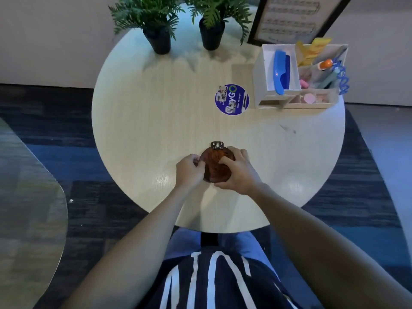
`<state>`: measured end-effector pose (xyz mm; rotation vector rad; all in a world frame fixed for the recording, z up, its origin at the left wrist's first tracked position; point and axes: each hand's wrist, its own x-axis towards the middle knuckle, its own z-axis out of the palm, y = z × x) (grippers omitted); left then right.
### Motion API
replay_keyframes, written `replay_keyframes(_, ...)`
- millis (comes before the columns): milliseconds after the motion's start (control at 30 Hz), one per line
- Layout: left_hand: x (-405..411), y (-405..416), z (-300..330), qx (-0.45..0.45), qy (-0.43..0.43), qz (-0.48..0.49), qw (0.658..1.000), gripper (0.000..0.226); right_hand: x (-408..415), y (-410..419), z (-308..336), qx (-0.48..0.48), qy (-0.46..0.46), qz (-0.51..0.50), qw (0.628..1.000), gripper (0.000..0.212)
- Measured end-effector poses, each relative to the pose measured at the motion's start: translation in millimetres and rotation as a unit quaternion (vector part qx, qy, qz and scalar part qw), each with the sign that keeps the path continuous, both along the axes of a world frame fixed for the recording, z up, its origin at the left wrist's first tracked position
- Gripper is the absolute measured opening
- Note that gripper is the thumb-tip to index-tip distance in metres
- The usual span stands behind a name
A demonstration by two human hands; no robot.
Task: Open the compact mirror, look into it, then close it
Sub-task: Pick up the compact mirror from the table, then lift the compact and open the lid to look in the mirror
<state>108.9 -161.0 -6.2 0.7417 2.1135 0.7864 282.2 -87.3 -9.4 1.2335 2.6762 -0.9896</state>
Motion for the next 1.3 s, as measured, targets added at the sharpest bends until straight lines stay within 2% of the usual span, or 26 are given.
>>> replay_keyframes(133, -1, 6, 15, -0.02, -0.088, 0.029, 0.996, 0.015, 7, 2, 16, 0.003, 0.042, -0.007, 0.999, 0.079)
replay_keyframes(233, -1, 12, 37, 0.023, -0.24, 0.102, 0.965, 0.019, 9, 7, 37, 0.01, 0.098, -0.002, 0.995, 0.084)
replay_keyframes(300, -2, 15, 59, 0.062, -0.382, 0.165, 0.907, 0.022, 6, 11, 54, 0.016, 0.154, -0.005, 0.988, 0.084)
replay_keyframes(367, -6, 20, 80, 0.11, -0.508, 0.194, 0.832, 0.023, -1, 17, 76, 0.026, 0.217, -0.014, 0.976, 0.082)
replay_keyframes(433, -7, 27, 102, 0.154, -0.566, 0.184, 0.789, 0.032, -10, 27, 103, 0.039, 0.263, -0.017, 0.964, 0.078)
replay_keyframes(600, -5, 49, 177, 0.249, -0.63, 0.147, 0.721, 0.048, -25, 55, 186, 0.1, 0.293, 0.017, 0.951, 0.077)
replay_keyframes(767, -4, 81, 248, 0.306, -0.664, 0.075, 0.678, 0.065, -28, 82, 247, 0.177, 0.313, 0.017, 0.933, 0.073)
replay_keyframes(900, -10, 108, 287, 0.325, -0.665, 0.043, 0.671, 0.072, -34, 106, 286, 0.251, 0.305, 0.035, 0.918, 0.07)
replay_keyframes(1067, -11, 130, 311, 0.331, -0.668, 0.063, 0.664, 0.058, -45, 129, 314, 0.329, 0.324, 0.065, 0.885, 0.06)
replay_keyframes(1167, -13, 138, 317, 0.33, -0.677, 0.059, 0.655, 0.061, -52, 135, 335, 0.323, 0.353, 0.052, 0.876, 0.051)
replay_keyframes(1300, -10, 146, 322, 0.331, -0.655, 0.053, 0.678, 0.065, -60, 143, 369, 0.247, 0.409, -0.003, 0.878, 0.045)
